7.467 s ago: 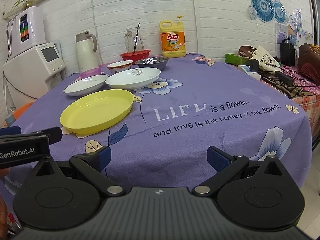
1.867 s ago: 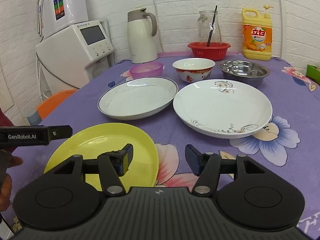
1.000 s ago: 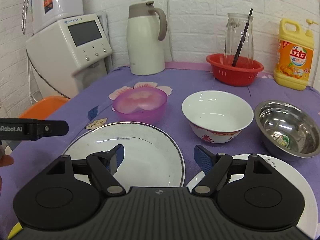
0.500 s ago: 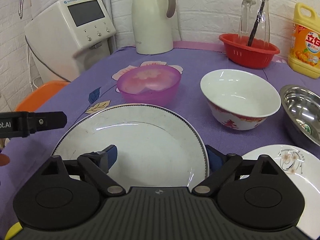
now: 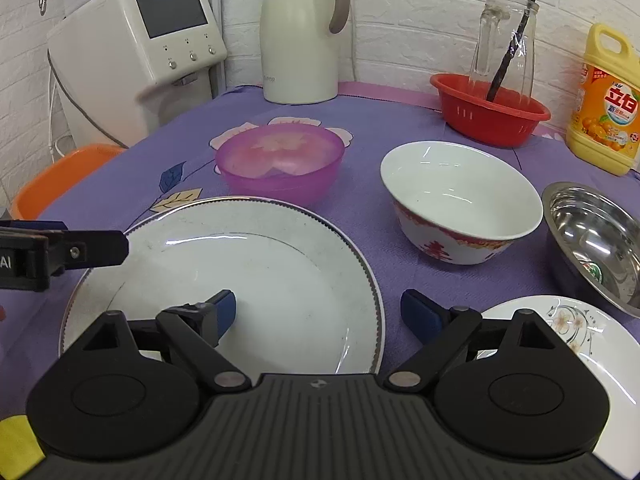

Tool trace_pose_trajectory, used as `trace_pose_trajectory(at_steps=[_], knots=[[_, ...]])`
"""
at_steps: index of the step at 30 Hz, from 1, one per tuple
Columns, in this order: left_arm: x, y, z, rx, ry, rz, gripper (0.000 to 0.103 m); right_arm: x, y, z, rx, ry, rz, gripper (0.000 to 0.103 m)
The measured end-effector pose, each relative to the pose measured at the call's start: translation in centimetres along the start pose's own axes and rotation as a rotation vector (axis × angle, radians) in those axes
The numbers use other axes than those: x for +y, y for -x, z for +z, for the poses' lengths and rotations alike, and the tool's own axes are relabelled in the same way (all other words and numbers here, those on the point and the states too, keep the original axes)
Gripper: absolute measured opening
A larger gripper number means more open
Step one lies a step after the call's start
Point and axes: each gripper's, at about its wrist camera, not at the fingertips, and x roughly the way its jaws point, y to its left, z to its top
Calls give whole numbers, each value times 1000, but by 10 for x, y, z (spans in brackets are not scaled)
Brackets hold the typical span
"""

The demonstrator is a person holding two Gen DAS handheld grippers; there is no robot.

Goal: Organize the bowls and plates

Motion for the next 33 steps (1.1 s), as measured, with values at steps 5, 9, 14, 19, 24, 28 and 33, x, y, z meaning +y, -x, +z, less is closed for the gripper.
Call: trace_pose_trajectory(at_steps=[5,9,14,19,24,28,33], knots=[[-6,-2,-3,12,-31,-24,98,5,12,-8,-11,-1,42,103],[-10,-7,-6,31,-46,-26,98,13,13,-13,-23,39,7,103],[-14,-11,-9,50,-68,-28,97,12,13,-13,-27,43,11,103],[-15,-17,-11,76,-72,-43,85,11,13,-13,-31,46,15,103],[-17,-14,-11,79,-88,-61,68,15,14,-14,-42,55,11,103],[-16,-13,-10,84,-87,-68,64,23,13,-11,-43,78,48,103],[-12,-12,-8,88,-76,-54,64,13,12,-12,-27,19,64,103]])
